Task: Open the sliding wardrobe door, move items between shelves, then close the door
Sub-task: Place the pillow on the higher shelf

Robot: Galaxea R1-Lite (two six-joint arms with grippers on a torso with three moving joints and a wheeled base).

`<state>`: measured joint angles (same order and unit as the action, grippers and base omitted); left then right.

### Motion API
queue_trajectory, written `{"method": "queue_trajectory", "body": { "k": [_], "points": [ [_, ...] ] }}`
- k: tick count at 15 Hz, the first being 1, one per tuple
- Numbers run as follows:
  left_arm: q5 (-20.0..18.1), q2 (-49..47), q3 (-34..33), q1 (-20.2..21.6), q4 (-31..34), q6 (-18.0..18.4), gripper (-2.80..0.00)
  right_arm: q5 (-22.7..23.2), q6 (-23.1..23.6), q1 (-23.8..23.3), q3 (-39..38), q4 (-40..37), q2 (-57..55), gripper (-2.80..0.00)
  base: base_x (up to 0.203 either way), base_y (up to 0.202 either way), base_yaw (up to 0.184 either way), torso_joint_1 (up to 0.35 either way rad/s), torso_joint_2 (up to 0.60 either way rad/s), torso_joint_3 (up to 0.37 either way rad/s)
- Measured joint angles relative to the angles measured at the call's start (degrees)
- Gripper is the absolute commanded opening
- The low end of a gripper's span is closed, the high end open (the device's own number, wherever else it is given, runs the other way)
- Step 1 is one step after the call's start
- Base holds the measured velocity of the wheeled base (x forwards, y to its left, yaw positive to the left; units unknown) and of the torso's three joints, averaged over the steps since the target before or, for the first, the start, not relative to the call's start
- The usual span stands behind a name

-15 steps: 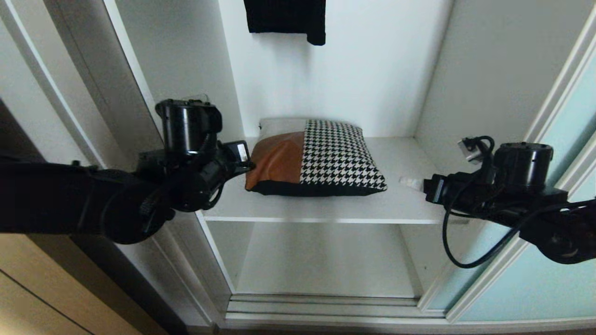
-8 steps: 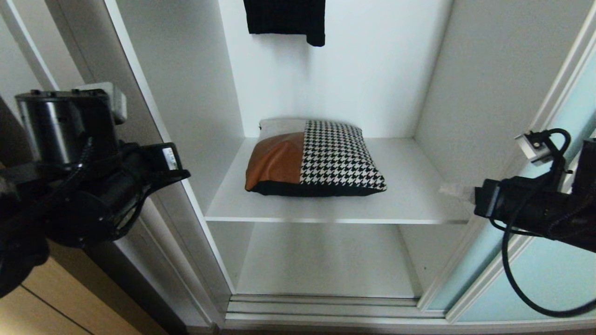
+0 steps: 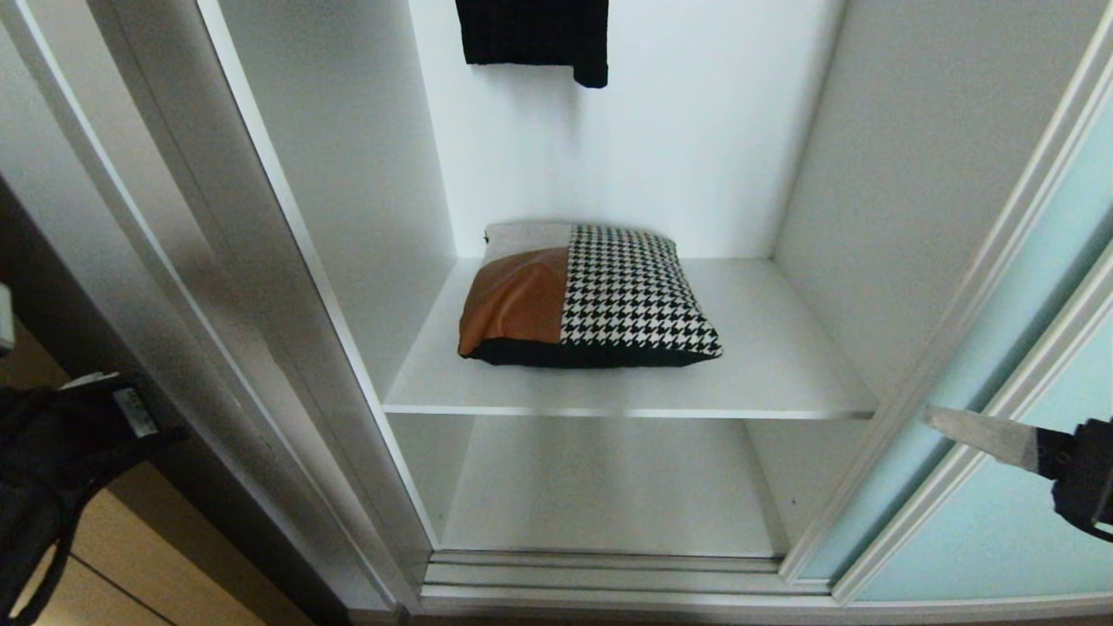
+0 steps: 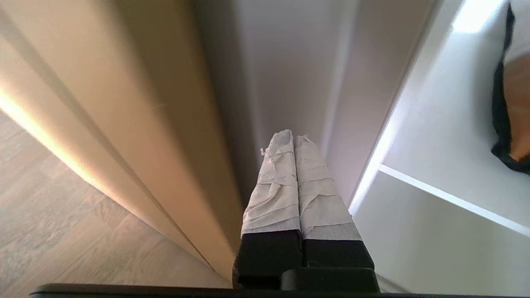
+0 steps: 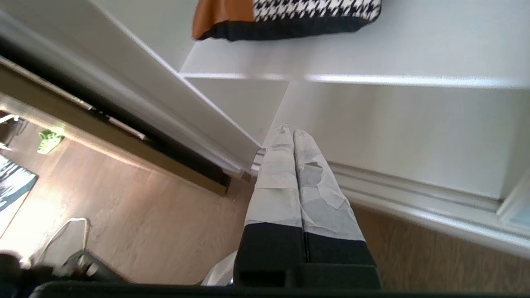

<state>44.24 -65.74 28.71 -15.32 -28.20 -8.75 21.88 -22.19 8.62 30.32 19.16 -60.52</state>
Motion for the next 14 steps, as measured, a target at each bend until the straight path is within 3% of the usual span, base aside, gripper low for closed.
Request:
{"method": "queue_trajectory", "body": {
  "k": [7,10,14],
  "points": [
    [0.0,19.2,-10.5,5.6,2.6,2.2,-2.80,0.0,-0.1,0.0,-1.1,-16.2,17.7,-2.80,0.000,0.000,0.000,0.000,0.00,0.000],
    [-0.2,26.2,-13.9,11.1,4.3,4.0,-2.80,0.2,0.1,0.0,-0.7,-23.4,24.7,-2.80,0.000,0.000,0.000,0.000,0.00,0.000],
    [-3.6,36.2,-20.3,16.3,4.5,5.8,-2.80,0.2,0.1,0.1,-0.3,-24.7,29.3,-2.80,0.000,0.000,0.000,0.000,0.00,0.000]
  ]
}}
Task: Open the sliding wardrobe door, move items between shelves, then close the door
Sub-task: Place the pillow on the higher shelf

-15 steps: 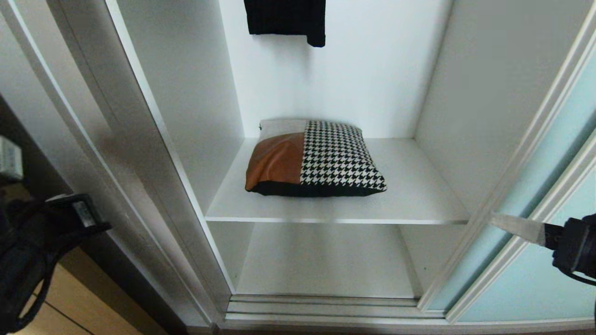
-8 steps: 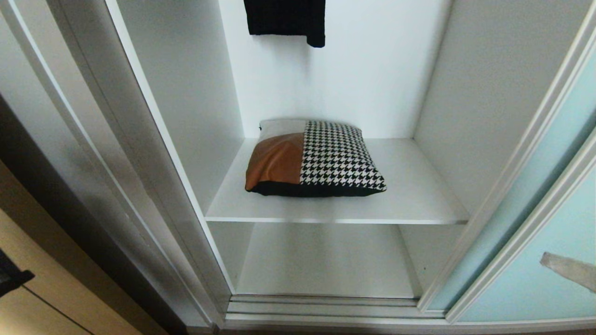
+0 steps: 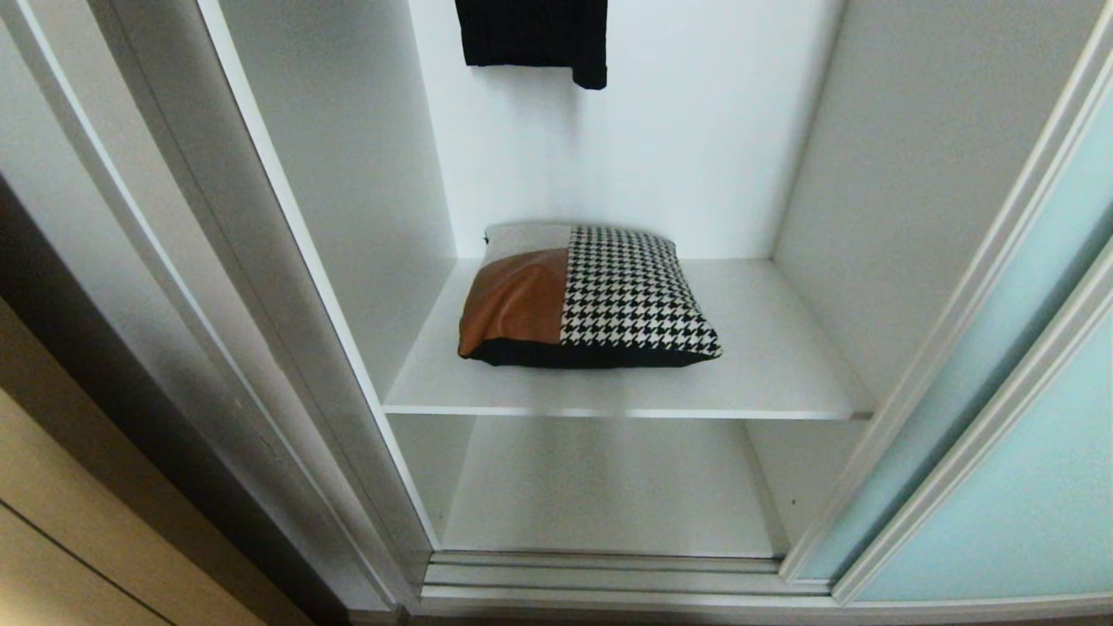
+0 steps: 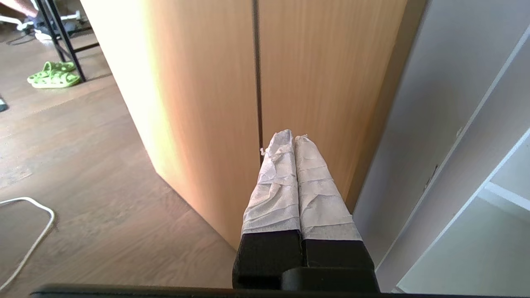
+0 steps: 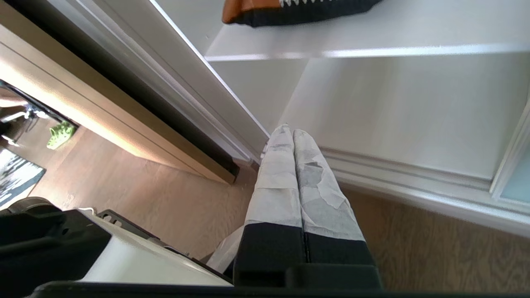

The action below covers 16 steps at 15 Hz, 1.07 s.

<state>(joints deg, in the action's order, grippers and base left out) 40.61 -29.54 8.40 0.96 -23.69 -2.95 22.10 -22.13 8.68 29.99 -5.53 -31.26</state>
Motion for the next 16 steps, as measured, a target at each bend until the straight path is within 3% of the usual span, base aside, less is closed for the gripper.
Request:
{"method": "queue_trajectory", "body": {
  "k": [4,7,10,13,16],
  "points": [
    [-5.9,10.3,-7.0,4.1,0.0,0.9,-2.80,-0.1,0.1,0.0,-0.8,-2.8,3.0,-2.80,0.000,0.000,0.000,0.000,0.00,0.000],
    [-7.3,12.6,-8.1,7.1,0.0,0.7,-2.80,0.2,0.1,0.0,-1.1,-3.8,4.4,-2.80,0.000,0.000,0.000,0.000,0.00,0.000],
    [-13.3,13.4,-8.3,9.9,0.6,1.1,-2.80,0.3,0.1,0.0,-1.2,-3.7,4.8,-2.80,0.000,0.000,0.000,0.000,0.00,0.000],
    [-25.0,13.6,-7.6,10.1,6.6,-1.2,-2.80,0.3,0.1,0.0,-1.2,-3.7,4.9,-2.80,0.000,0.000,0.000,0.000,0.00,0.000],
    [-38.4,13.7,-4.1,10.0,17.7,-4.7,-2.80,0.3,0.1,0.0,-1.4,-3.7,5.0,-2.80,0.000,0.000,0.000,0.000,0.00,0.000]
  ]
}}
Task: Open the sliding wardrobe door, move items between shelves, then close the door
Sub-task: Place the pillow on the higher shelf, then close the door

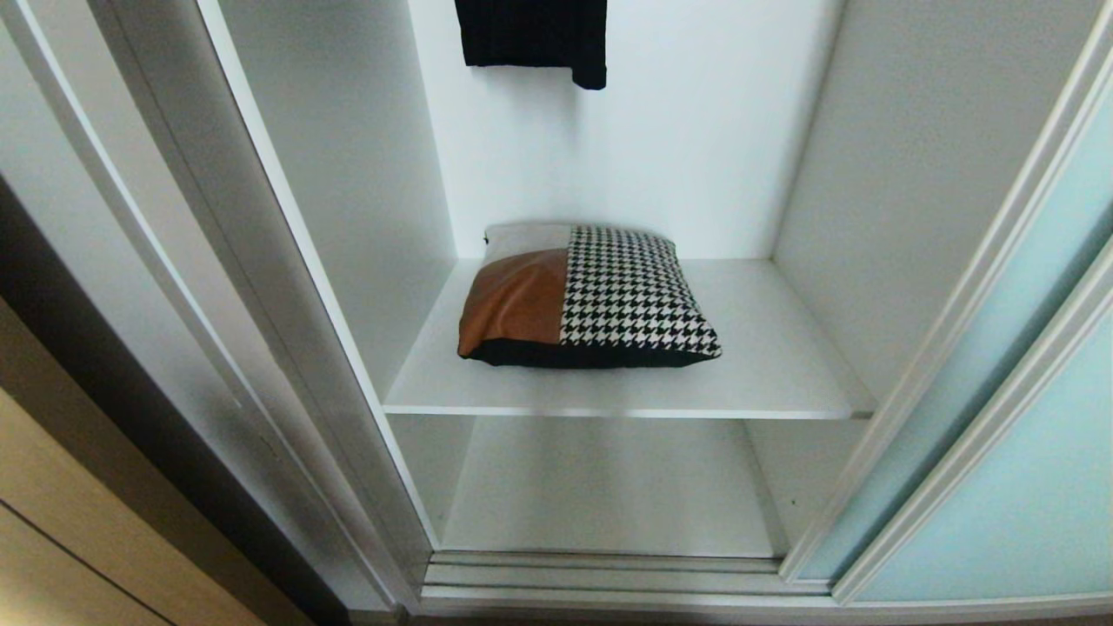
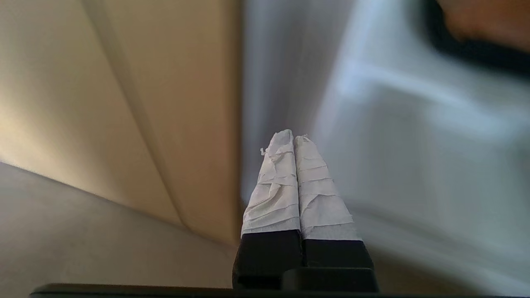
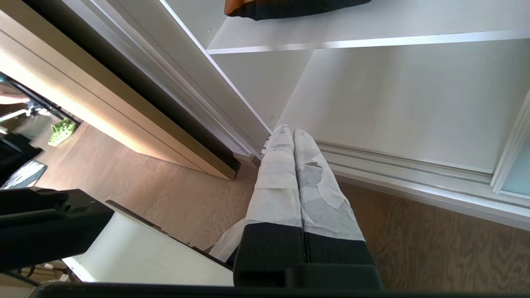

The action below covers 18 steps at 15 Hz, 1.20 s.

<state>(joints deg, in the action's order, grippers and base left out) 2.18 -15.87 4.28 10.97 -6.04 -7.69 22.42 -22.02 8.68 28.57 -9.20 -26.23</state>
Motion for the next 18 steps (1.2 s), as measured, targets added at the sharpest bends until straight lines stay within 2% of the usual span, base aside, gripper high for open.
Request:
{"method": "queue_trajectory", "body": {
  "k": [1,4,9,14,16,18],
  "points": [
    [-2.3,0.0,-1.3,0.0,0.9,0.6,-2.80,0.0,0.0,0.0,-0.1,0.0,0.0,-2.80,0.000,0.000,0.000,0.000,0.00,0.000],
    [-5.0,0.0,-3.7,0.0,3.2,7.7,-2.80,0.1,0.0,0.1,-0.3,0.0,0.0,-2.80,0.000,0.000,0.000,0.000,0.00,0.000],
    [-2.4,0.0,-4.2,0.0,4.2,2.8,-2.80,0.4,0.0,0.3,-1.2,-0.1,0.0,-2.80,0.000,0.000,0.000,0.000,0.00,0.000],
    [-2.2,0.0,-4.3,0.0,4.0,4.7,-2.80,0.5,0.0,0.4,-1.4,-0.1,0.0,-2.80,0.000,0.000,0.000,0.000,0.00,0.000],
    [-2.0,0.0,-4.3,0.0,4.1,2.1,-2.80,0.6,0.0,0.4,-1.7,0.0,-0.1,-2.80,0.000,0.000,0.000,0.000,0.00,0.000],
    [-2.1,0.0,-4.3,0.0,4.5,-2.4,-2.80,0.6,0.0,0.4,-1.9,0.0,-0.1,-2.80,0.000,0.000,0.000,0.000,0.00,0.000]
  ]
}}
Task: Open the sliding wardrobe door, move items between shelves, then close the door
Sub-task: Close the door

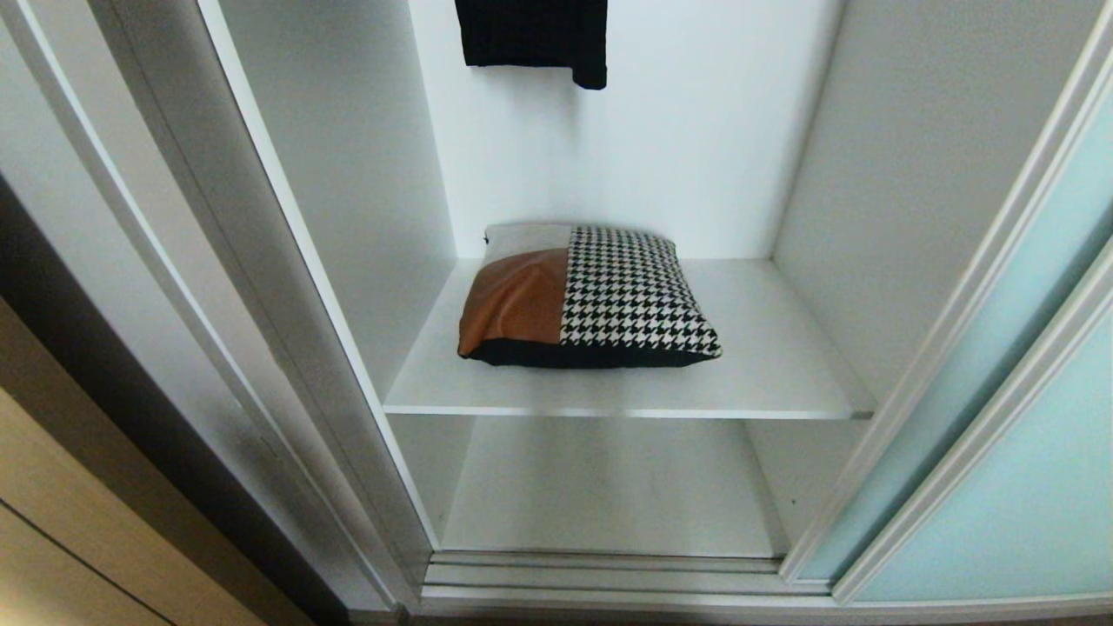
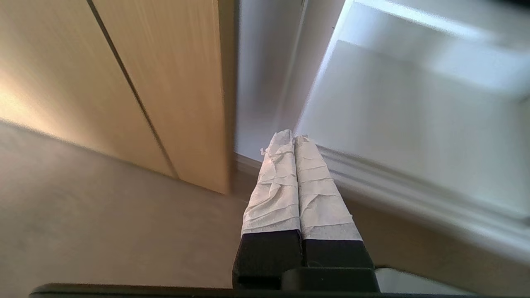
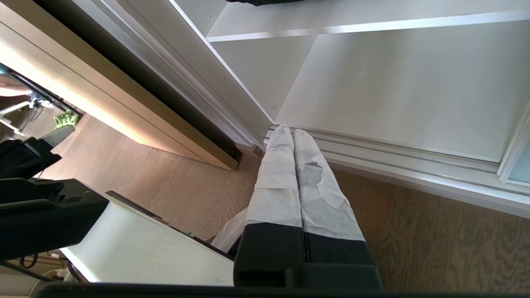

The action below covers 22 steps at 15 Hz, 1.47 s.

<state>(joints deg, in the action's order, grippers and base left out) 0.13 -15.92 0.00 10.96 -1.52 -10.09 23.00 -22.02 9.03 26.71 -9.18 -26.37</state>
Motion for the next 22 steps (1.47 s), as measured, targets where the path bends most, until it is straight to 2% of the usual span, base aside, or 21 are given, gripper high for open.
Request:
{"method": "queue_trajectory", "body": {
  "k": [2,3,5,8,9,10,13,22],
  "points": [
    [-0.3,0.0,0.0,0.0,0.3,-5.3,-2.80,0.1,0.0,0.0,0.1,0.0,0.0,-2.80,0.000,0.000,0.000,0.000,0.00,0.000],
    [-0.3,0.0,0.0,0.0,0.3,-4.9,-2.80,0.1,0.0,0.0,0.2,0.0,0.0,-2.80,0.000,0.000,0.000,0.000,0.00,0.000],
    [0.0,0.0,0.0,0.0,-0.1,0.7,-2.80,0.2,0.0,0.0,0.2,0.0,0.0,-2.80,0.000,0.000,0.000,0.000,0.00,0.000],
    [-0.5,0.0,0.0,0.0,-0.4,13.8,-2.80,0.8,0.0,0.0,0.4,0.0,-0.1,-2.80,0.000,0.000,0.000,0.000,0.00,0.000],
    [-1.1,0.0,0.0,0.0,1.3,16.6,-2.80,0.9,0.0,0.0,0.5,0.0,-0.1,-2.80,0.000,0.000,0.000,0.000,0.00,0.000],
    [-1.3,-0.1,0.5,0.0,3.3,17.5,-2.80,0.9,0.0,0.0,0.6,0.0,-0.2,-2.80,0.000,0.000,0.000,0.000,0.00,0.000],
    [-1.2,-0.1,0.9,0.0,4.2,16.2,-2.80,0.9,0.0,0.0,0.6,0.0,-0.3,-2.80,0.000,0.000,0.000,0.000,0.00,0.000],
    [-1.1,-0.1,1.0,-0.1,4.5,16.0,-2.80,0.8,0.0,0.0,-0.6,0.2,-1.0,-2.80,0.000,0.000,0.000,0.000,0.00,0.000]
  ]
}}
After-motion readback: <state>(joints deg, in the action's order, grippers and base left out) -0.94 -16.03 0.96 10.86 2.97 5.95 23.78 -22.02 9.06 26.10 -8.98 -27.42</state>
